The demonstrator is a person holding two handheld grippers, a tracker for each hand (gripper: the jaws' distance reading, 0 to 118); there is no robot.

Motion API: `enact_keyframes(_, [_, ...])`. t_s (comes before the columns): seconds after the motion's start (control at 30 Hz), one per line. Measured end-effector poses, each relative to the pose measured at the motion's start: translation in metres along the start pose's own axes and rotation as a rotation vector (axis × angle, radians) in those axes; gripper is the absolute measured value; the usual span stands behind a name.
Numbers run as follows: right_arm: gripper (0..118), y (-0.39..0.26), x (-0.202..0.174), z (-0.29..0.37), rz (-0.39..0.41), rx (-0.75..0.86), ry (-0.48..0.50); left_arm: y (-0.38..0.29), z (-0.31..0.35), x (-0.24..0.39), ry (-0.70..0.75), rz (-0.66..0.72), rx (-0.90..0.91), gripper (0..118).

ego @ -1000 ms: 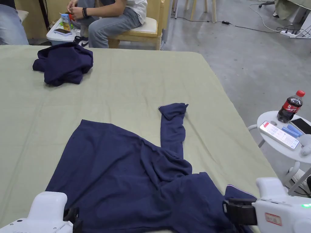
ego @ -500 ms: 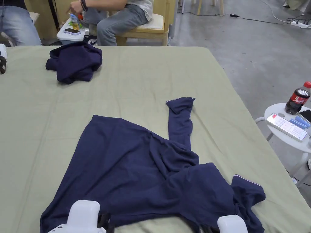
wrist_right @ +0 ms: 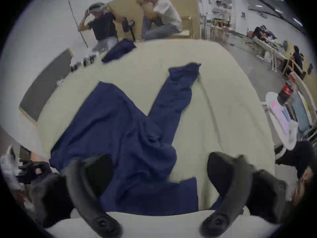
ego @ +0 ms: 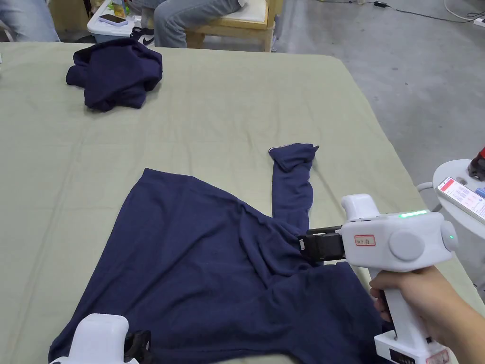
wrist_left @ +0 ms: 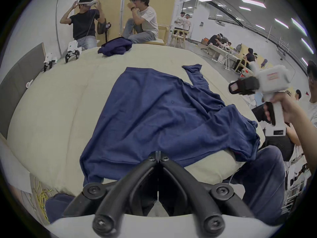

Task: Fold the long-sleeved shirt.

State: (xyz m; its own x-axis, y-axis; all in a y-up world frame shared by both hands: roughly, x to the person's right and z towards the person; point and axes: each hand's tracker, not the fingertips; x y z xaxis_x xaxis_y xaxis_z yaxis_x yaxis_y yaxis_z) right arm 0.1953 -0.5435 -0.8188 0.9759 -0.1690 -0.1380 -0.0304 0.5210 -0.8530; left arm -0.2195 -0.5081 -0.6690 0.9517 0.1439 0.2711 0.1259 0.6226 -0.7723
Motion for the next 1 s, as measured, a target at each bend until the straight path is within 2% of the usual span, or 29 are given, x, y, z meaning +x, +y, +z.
enact_keyframes(0.07, [102, -0.003, 0.004, -0.019, -0.047, -0.090, 0.063, 0.006, -0.006, -0.003, 0.010, 0.008, -0.003, 0])
enact_keyframes(0.13, [101, -0.007, 0.008, -0.040, -0.029, -0.159, 0.027, 0.014, -0.012, -0.007, 0.013, 0.019, -0.002, 0])
enact_keyframes(0.17, [93, -0.012, 0.005, -0.046, -0.017, -0.195, -0.017, 0.019, -0.017, -0.009, 0.019, 0.021, 0.000, 0])
enact_keyframes(0.23, [84, -0.016, 0.006, -0.051, -0.023, -0.179, 0.003, 0.030, -0.030, -0.016, 0.022, 0.020, 0.000, 0])
enact_keyframes(0.27, [59, -0.014, 0.005, -0.047, -0.008, -0.158, -0.004, 0.039, -0.038, -0.019, 0.024, 0.017, -0.001, 0])
enact_keyframes(0.3, [16, -0.011, 0.006, -0.042, -0.003, -0.150, 0.007, 0.049, -0.046, -0.023, 0.022, 0.013, -0.004, 0])
enact_keyframes(0.33, [1, -0.009, 0.005, -0.035, 0.010, -0.118, 0.001, 0.061, -0.055, -0.029, 0.012, 0.014, -0.005, 0])
enact_keyframes(0.37, [1, -0.005, 0.003, -0.032, 0.055, -0.073, -0.125, 0.077, -0.066, -0.036, 0.008, 0.012, 0.009, 0])
enact_keyframes(0.4, [1, -0.005, 0.007, -0.026, 0.053, -0.061, -0.105, 0.093, -0.077, -0.041, 0.012, -0.012, 0.028, 0])
enact_keyframes(0.43, [1, -0.001, 0.011, -0.023, 0.008, -0.089, 0.000, 0.114, -0.092, -0.049, 0.029, -0.038, 0.040, 0])
enact_keyframes(0.47, [1, 0.001, 0.013, -0.024, -0.020, -0.086, 0.013, 0.137, -0.109, -0.057, 0.041, -0.042, 0.038, 7])
enact_keyframes(0.57, [1, 0.004, 0.005, -0.021, 0.013, -0.087, -0.023, 0.195, -0.166, -0.080, 0.097, -0.073, 0.067, 21])
enact_keyframes(0.67, [1, 0.002, -0.001, -0.022, 0.023, -0.091, -0.026, 0.240, -0.218, -0.101, 0.107, -0.060, 0.014, 80])
enact_keyframes(0.77, [1, 0.005, -0.009, -0.023, 0.040, -0.094, -0.033, 0.261, -0.264, -0.118, 0.079, -0.073, -0.047, 83])
enact_keyframes(0.87, [1, 0.004, -0.007, -0.025, 0.013, -0.105, -0.016, 0.267, -0.301, -0.125, 0.158, -0.149, -0.102, 83])
enact_keyframes(0.93, [1, 0.002, -0.006, -0.025, 0.013, -0.105, -0.018, 0.262, -0.309, -0.124, 0.078, -0.175, -0.155, 82])
enact_keyframes(0.97, [1, 0.001, -0.006, -0.025, 0.014, -0.109, -0.020, 0.261, -0.304, -0.124, 0.051, -0.144, -0.108, 81])
enact_keyframes(1.0, [1, 0.000, -0.004, -0.028, 0.016, -0.114, -0.020, 0.262, -0.300, -0.125, 0.021, -0.127, -0.099, 76])
